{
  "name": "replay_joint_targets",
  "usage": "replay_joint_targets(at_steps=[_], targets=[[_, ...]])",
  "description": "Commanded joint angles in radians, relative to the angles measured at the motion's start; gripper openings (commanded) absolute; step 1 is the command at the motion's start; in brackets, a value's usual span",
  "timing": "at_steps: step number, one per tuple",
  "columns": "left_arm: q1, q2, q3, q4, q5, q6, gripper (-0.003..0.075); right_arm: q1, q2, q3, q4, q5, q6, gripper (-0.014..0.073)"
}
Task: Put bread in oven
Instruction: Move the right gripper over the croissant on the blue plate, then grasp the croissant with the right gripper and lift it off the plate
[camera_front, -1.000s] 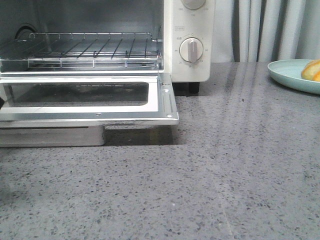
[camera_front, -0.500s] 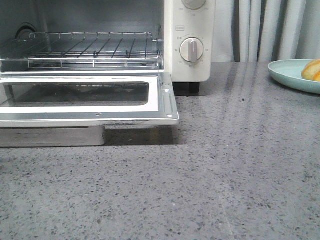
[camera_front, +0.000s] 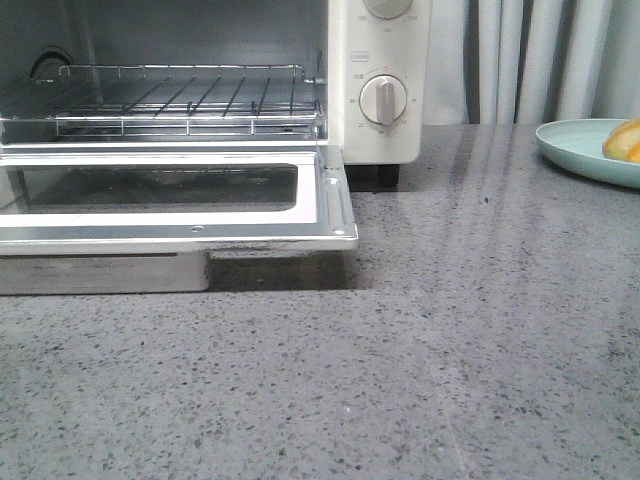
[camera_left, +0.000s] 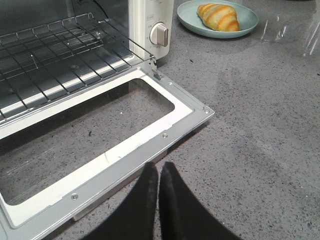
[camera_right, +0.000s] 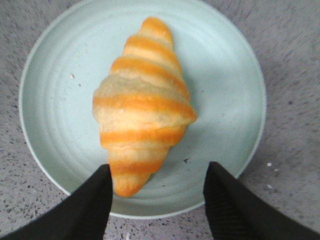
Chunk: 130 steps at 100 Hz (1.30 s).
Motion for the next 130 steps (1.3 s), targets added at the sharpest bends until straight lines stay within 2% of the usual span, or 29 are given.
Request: replay_joint_targets(at_steps=[1, 14, 29, 57, 66, 77, 94, 115, 130], targets=[[-0.003, 0.005, -0.031, -0.033, -0.050, -0.004, -0.0021, -0.007, 0.006, -0.036, -0.005, -0.060, 0.015, 0.0370], [-0.003, 0.005, -0.031, -0.033, -0.046, -0.004, -0.0021, -0.007, 0.063, -0.036, 0.002, -0.066, 0.024, 0.0369], [-0.003, 0.005, -0.031, -0.033, -0.044, -0.004, -0.0021, -0.017, 0.117, -0.036, 0.005, -0.070, 0.104, 0.0364], [-0.003, 0.005, -0.031, -0.033, -0.042, -0.004, -0.0021, -0.018, 0.167, -0.034, 0.016, -0.051, 0.104, 0.0235], [-0.003, 0.005, -0.031, -0.033, -0.040, -0.004, -0.0021, -0.018, 0.169, -0.034, 0.020, -0.047, 0.104, 0.0152], [-0.003, 0.005, -0.031, -0.033, -0.040, -0.004, -0.0021, -0.018, 0.169, -0.034, 0.020, -0.041, 0.104, -0.0078], [-0.003, 0.005, -0.031, -0.033, -0.022, -0.004, -0.0021, -0.018, 0.136, -0.036, 0.018, -0.053, 0.104, -0.0069], [-0.003, 0.005, -0.031, -0.033, 0.005, -0.004, -0.0021, -0.018, -0.071, -0.036, -0.092, -0.221, 0.102, -0.0068], [-0.003, 0.005, -0.031, -0.033, 0.001, -0.004, -0.0021, -0.003, -0.230, -0.036, -0.093, -0.336, 0.102, -0.0068]])
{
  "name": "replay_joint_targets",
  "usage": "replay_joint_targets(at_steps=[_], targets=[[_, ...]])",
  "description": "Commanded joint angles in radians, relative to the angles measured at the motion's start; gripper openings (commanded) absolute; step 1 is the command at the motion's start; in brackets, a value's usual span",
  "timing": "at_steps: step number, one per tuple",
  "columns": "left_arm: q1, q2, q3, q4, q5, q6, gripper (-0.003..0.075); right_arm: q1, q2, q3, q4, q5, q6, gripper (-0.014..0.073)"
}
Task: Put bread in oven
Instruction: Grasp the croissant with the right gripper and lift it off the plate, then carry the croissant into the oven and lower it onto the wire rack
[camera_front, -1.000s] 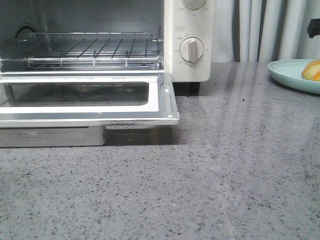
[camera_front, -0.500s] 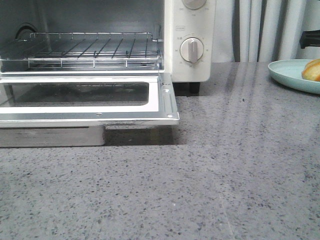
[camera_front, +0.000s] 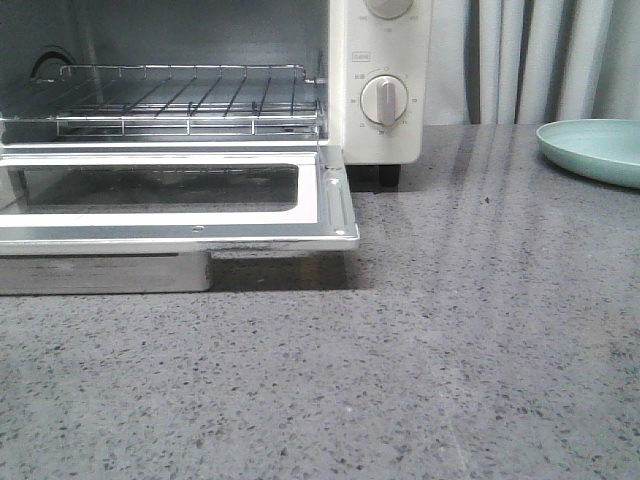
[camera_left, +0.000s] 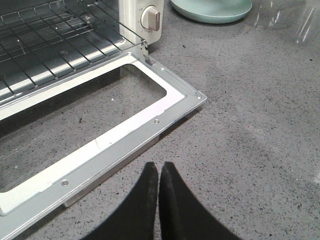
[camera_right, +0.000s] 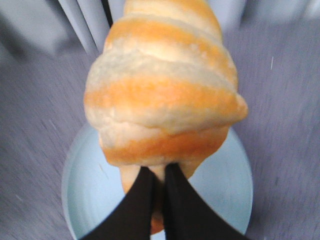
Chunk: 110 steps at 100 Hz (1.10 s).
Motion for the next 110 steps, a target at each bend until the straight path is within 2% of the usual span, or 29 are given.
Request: replay_joint_targets(at_steps=[1, 17, 35, 50, 65, 81, 110], targets=[[-0.003, 0.005, -0.031, -0.033, -0.050, -0.004, -0.0021, 0.011, -0.120, -0.032, -0.031, -0.125, -0.004, -0.0069], [-0.003, 0.005, -0.031, -0.033, -0.070, -0.004, -0.0021, 0.132, -0.264, -0.032, -0.033, -0.235, -0.037, -0.0069], [-0.003, 0.005, -0.031, -0.033, -0.113, -0.004, -0.0021, 0.427, -0.343, -0.032, -0.053, -0.366, -0.073, -0.0069], [-0.003, 0.005, -0.031, -0.049, -0.113, -0.004, -0.0021, 0.716, -0.306, -0.032, -0.181, -0.361, -0.073, -0.0069], [-0.003, 0.005, -0.031, -0.050, -0.113, -0.004, -0.0022, 0.931, -0.176, -0.032, -0.277, -0.278, -0.073, -0.0069], [-0.003, 0.005, -0.031, -0.051, -0.105, -0.004, -0.0021, 1.004, -0.025, -0.032, -0.274, -0.247, -0.073, -0.0069], [-0.003, -0.041, -0.031, -0.052, -0.122, -0.004, -0.0021, 0.974, 0.139, -0.033, -0.274, -0.248, -0.073, -0.0069]])
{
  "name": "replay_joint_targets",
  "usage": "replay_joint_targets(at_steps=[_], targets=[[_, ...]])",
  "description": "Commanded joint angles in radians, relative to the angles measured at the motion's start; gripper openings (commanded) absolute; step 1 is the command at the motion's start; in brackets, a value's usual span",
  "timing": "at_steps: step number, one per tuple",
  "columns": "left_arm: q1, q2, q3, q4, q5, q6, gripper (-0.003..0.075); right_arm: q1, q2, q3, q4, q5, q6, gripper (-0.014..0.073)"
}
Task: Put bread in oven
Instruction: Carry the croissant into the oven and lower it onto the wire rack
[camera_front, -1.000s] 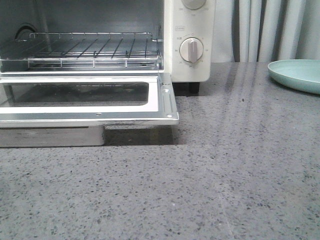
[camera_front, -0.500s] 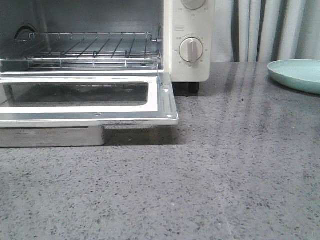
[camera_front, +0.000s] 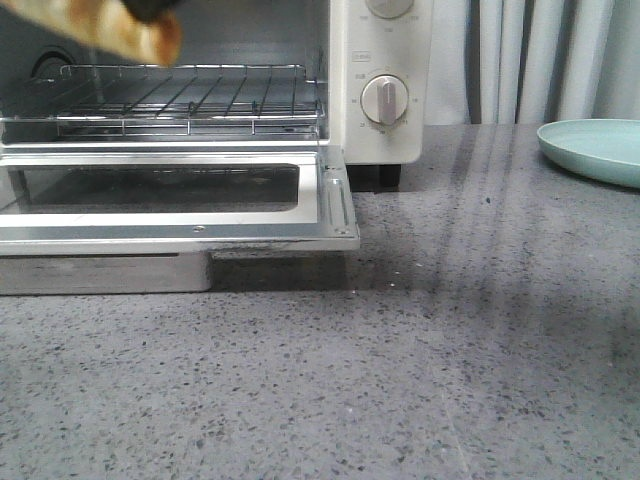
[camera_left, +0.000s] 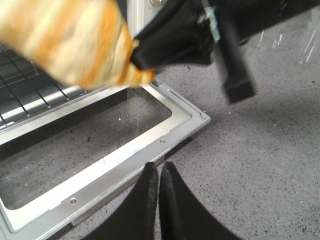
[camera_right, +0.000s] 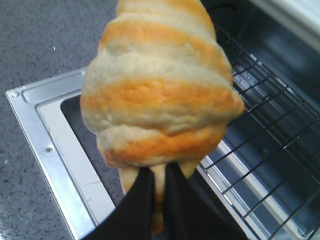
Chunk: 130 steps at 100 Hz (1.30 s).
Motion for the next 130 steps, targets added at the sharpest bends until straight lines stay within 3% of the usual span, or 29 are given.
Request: replay_joint_targets(at_steps=[1, 42, 76, 91, 110, 130], targets=[[-0.003, -0.009, -0.031, -0.038, -0.068, -0.004, -0.0021, -0.023, -0.007, -0.032, -0.026, -0.062, -0.007, -0.0069], [-0.003, -0.021, -0.031, -0.036, -0.111, -0.004, -0.0021, -0.079, 0.144, -0.241, 0.034, 0.116, -0.005, -0.0069], [-0.003, -0.021, -0.031, -0.059, -0.103, -0.004, -0.0021, -0.096, 0.236, -0.338, 0.013, 0.122, -0.005, -0.0069], [-0.003, -0.021, -0.031, -0.059, -0.103, -0.004, -0.0021, -0.106, 0.268, -0.369, -0.049, 0.149, -0.005, -0.0069], [-0.003, -0.021, -0.031, -0.059, -0.103, -0.004, -0.0021, -0.107, 0.282, -0.369, -0.228, 0.158, -0.005, -0.0069], [-0.003, -0.021, -0.031, -0.059, -0.103, -0.004, -0.0021, -0.107, 0.283, -0.369, -0.275, 0.189, -0.005, -0.0062]])
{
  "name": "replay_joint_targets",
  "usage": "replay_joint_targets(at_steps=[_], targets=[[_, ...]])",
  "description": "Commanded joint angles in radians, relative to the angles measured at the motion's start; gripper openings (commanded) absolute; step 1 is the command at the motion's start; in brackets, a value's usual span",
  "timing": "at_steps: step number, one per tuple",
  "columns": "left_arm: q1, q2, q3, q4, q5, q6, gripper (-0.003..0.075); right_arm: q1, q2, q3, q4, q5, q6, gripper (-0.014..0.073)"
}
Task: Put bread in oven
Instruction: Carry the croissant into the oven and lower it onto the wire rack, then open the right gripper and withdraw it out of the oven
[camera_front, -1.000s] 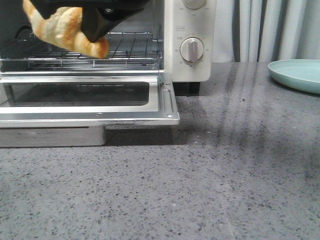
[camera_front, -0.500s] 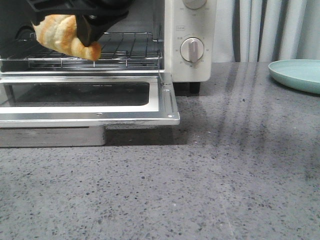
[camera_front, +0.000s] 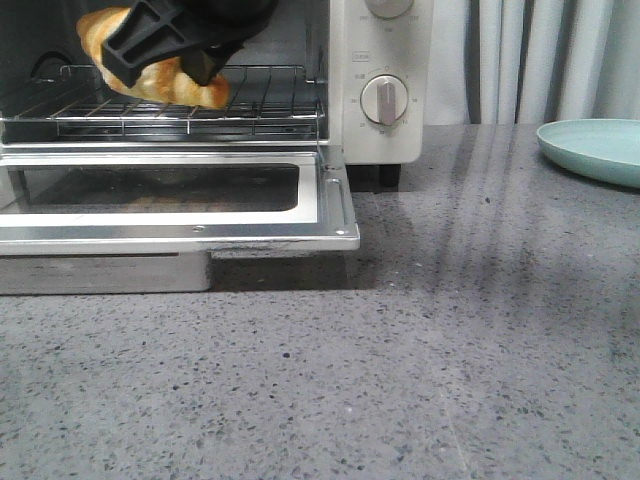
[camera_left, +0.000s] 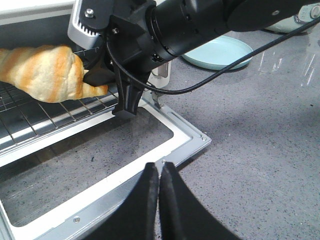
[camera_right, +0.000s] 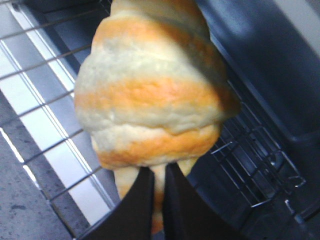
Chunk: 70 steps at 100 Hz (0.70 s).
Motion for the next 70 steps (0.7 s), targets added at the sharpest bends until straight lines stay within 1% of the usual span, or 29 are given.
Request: replay_joint_targets(at_steps=[1, 6, 8, 13, 16, 17, 18, 20, 21, 25, 27, 28, 32, 41, 59, 64, 69, 70], targets=[[-0.003, 0.007, -0.031, -0.037, -0.058, -0.004, -0.0021, -0.011, -0.046, -0.032, -0.063, -0.008, -0.005, -0.0060], [-0.003, 0.007, -0.031, -0.037, -0.058, -0.004, -0.0021, -0.011, -0.046, -0.032, -0.063, -0.008, -0.005, -0.0015], [-0.003, 0.007, -0.031, -0.037, -0.058, -0.004, -0.0021, -0.011, -0.046, -0.032, -0.063, -0.008, -0.005, 0.0017], [-0.003, 0.007, -0.031, -0.037, -0.057, -0.004, -0.0021, -0.011, -0.046, -0.032, -0.063, -0.008, -0.005, 0.0129], [-0.003, 0.007, -0.031, -0.037, -0.057, -0.004, -0.0021, -0.011, -0.044, -0.032, -0.063, -0.008, -0.005, 0.0231], [-0.003, 0.007, -0.031, -0.037, -0.057, -0.004, -0.0021, -0.011, -0.044, -0.032, -0.063, -0.008, -0.005, 0.0252], [-0.003, 0.007, -0.031, -0.037, -0.057, -0.004, -0.0021, -0.011, -0.044, -0.032, -0.063, -0.008, -0.005, 0.0294], [-0.003, 0.007, -0.031, -0.037, -0.057, -0.004, -0.0021, -0.011, -0.044, -0.032, -0.065, -0.003, -0.002, 0.0335], [-0.003, 0.007, -0.031, -0.037, -0.057, -0.004, -0.0021, -0.011, -0.042, -0.032, -0.065, -0.003, 0.004, 0.0374], [-0.003, 0.007, -0.031, -0.037, -0.057, -0.004, -0.0021, -0.011, -0.040, -0.032, -0.076, 0.011, 0.016, 0.0478], [-0.003, 0.007, -0.031, -0.037, -0.057, -0.004, -0.0021, -0.011, -0.038, -0.032, -0.080, 0.021, 0.016, 0.0505], [-0.003, 0.007, -0.031, -0.037, -0.057, -0.004, -0.0021, -0.011, -0.038, -0.032, -0.083, 0.028, 0.016, 0.0538], [-0.003, 0.007, -0.031, -0.037, -0.057, -0.004, -0.0021, -0.011, -0.036, -0.032, -0.085, 0.046, 0.016, 0.0568], [-0.003, 0.007, -0.031, -0.037, -0.057, -0.004, -0.0021, -0.009, -0.041, -0.032, -0.085, 0.074, 0.018, 0.0561], [-0.003, 0.007, -0.031, -0.037, -0.059, -0.004, -0.0021, 0.051, -0.084, -0.032, -0.046, 0.079, 0.018, 0.0489], [-0.003, 0.006, -0.031, -0.037, -0.065, -0.004, -0.0021, 0.078, -0.099, -0.032, -0.037, 0.079, 0.018, 0.0456], [-0.003, 0.005, -0.031, -0.037, -0.077, -0.004, -0.0022, 0.111, -0.114, -0.032, -0.027, 0.079, 0.018, 0.0394], [-0.003, 0.002, -0.031, -0.037, -0.082, -0.004, -0.0022, 0.114, -0.119, -0.032, -0.026, 0.079, 0.018, 0.0370]])
